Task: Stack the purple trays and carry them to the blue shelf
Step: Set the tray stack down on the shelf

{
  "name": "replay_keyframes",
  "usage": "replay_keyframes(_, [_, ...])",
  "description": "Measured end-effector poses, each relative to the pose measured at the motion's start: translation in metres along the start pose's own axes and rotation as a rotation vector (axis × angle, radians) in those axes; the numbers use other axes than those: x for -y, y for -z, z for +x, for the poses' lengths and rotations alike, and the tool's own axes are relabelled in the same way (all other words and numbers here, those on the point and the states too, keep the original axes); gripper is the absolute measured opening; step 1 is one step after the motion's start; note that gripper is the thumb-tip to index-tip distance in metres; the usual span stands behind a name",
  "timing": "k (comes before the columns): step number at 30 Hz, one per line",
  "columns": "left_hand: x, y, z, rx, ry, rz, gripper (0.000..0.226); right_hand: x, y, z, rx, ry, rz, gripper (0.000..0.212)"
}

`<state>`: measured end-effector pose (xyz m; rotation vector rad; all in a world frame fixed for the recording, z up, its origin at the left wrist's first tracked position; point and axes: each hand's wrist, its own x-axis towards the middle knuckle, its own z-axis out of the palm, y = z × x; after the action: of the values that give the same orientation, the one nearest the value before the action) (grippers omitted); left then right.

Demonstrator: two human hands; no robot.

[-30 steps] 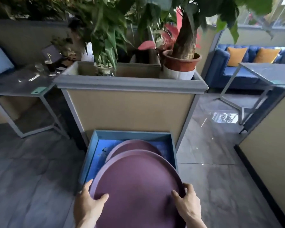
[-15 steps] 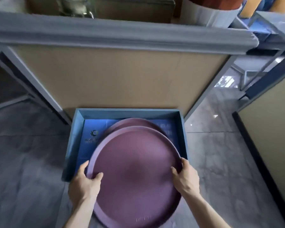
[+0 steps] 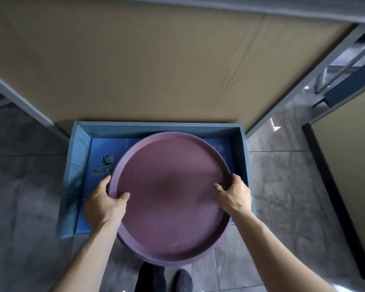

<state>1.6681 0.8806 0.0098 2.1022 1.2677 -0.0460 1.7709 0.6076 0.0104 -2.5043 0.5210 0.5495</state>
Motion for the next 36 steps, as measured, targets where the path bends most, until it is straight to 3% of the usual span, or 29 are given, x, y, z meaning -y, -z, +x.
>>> replay_keyframes(4, [0.001,-0.005,0.003,-0.026,0.002,0.007,0.072,0.003,-0.004,0.007,-0.016,-0.002,-0.037,0.055])
replay_keyframes(8, [0.003,-0.008,0.002,-0.042,-0.01,0.019,0.073,-0.001,-0.002,0.008,-0.05,0.016,-0.05,0.033])
replay_keyframes(19, [0.003,-0.009,0.0,-0.072,-0.042,0.075,0.073,-0.011,0.008,0.016,-0.041,-0.02,0.049,0.068])
replay_keyframes(24, [0.003,-0.009,0.0,-0.104,-0.131,0.164,0.072,-0.014,0.005,0.016,-0.039,-0.014,0.069,0.069])
replay_keyframes(36, [0.001,-0.005,0.004,-0.074,-0.16,0.264,0.073,-0.016,0.004,0.018,-0.043,-0.027,0.077,0.069])
